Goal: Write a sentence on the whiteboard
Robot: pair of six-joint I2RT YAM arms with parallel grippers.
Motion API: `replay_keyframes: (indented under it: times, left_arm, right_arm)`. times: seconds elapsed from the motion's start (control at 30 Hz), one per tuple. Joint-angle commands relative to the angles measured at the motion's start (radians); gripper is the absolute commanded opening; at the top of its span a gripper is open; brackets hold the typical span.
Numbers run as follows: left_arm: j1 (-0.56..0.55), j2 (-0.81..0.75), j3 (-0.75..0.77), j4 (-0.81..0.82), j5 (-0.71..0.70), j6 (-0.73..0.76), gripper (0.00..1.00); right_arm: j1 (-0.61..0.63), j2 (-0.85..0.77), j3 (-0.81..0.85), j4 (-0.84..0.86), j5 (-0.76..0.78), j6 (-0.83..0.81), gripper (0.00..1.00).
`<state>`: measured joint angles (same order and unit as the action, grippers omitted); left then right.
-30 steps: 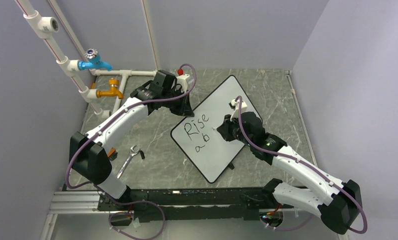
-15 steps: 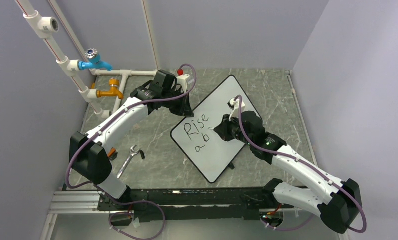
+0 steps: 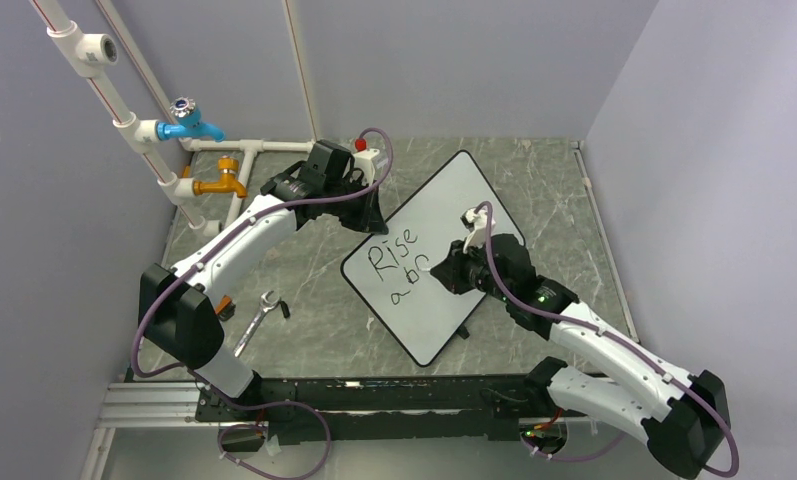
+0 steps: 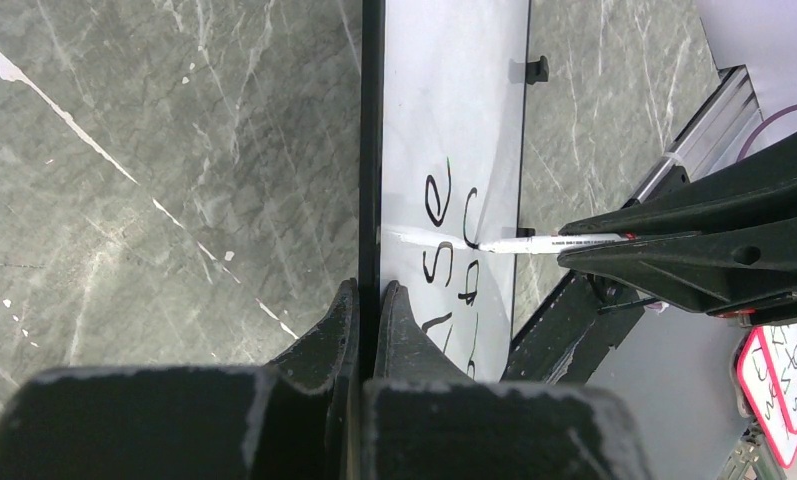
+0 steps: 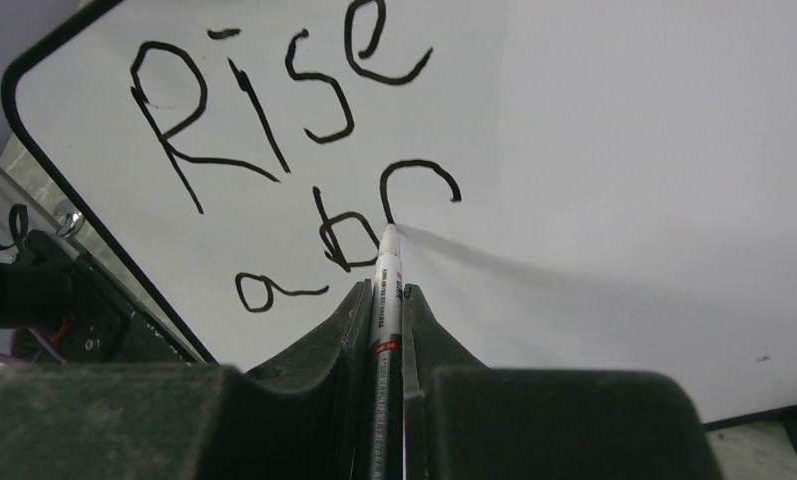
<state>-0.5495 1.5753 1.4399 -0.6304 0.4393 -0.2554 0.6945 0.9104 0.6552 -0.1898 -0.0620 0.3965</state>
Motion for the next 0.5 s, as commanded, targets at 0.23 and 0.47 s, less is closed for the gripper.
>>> replay_keyframes:
  times: [0.23,0.47]
  left_arm:
    - [-0.004,-0.033,0.005,0.035,-0.062,0.040,0.00]
    - [-0.004,-0.033,0.008,0.034,-0.060,0.040,0.00]
  right_arm:
    - [0.002,-0.026,-0.010,-0.125,0.133,0.041,0.00]
    - [0.001,0.026,0.056,-0.124,0.195,0.018,0.00]
